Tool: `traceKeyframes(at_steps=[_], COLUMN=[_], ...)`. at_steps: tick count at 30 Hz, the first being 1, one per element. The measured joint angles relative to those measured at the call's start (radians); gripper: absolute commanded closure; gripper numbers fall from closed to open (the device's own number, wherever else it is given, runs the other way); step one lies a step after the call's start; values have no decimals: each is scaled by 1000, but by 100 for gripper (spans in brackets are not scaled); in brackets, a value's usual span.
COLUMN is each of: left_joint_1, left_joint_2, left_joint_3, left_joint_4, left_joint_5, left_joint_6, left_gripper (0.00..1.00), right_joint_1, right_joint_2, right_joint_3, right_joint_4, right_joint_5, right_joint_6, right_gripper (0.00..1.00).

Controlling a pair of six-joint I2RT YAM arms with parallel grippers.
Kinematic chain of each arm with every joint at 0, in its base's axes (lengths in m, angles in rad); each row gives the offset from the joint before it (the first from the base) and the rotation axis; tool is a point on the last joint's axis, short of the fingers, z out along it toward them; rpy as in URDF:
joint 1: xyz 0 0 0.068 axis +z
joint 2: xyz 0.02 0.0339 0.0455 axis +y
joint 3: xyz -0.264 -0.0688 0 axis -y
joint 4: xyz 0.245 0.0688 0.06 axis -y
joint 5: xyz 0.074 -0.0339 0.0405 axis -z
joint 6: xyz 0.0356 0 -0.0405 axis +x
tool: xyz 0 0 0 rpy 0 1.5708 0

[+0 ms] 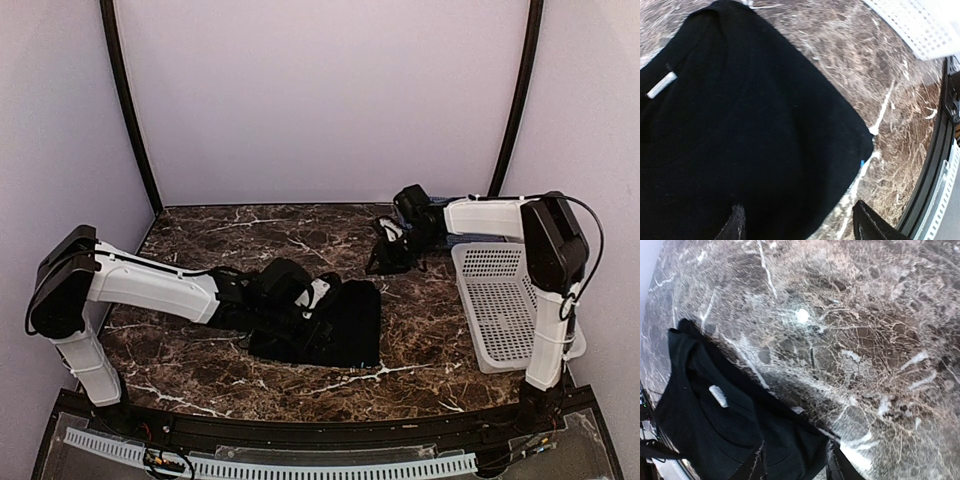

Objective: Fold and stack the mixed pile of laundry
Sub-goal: Adjust the square-folded T-shirt at the center of the board, then smooth out the square-folded T-shirt at the center of the board.

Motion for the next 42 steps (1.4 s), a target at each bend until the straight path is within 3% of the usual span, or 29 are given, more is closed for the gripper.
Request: traceKeyframes(at_steps=[3,11,14,24,33,37,42], left_joint_1=[37,87,94,122,154,156,157], left_joint_2=[4,164,254,472,489,489,490], left_joint_3=[32,288,373,518,533,533,533], left_joint_4=[-26,-22,-21,-35,-31,-30,-28], left_joint_5=[-10,-18,-1,42,69,78,80], left_joint_6=[-18,-26,-22,-23,-51,-61,-66], left_gripper=[29,41,47,53,55,56,56], right_joint_1=[-2,13,58,192,262,269,273], right_joint_2=[-80,-568,-635,-531,-446,-432,-426], right_joint_3=[-56,-489,-612,-794,-796,-796,-796], right_joint_4=[2,105,163,348,462,478,481], right_joint_5=[-6,-118,-138,-147,-144,-141,-129], right_joint_6=[11,115,156,254,283,288,288], right_gripper=[64,73,75,84,89,74,71])
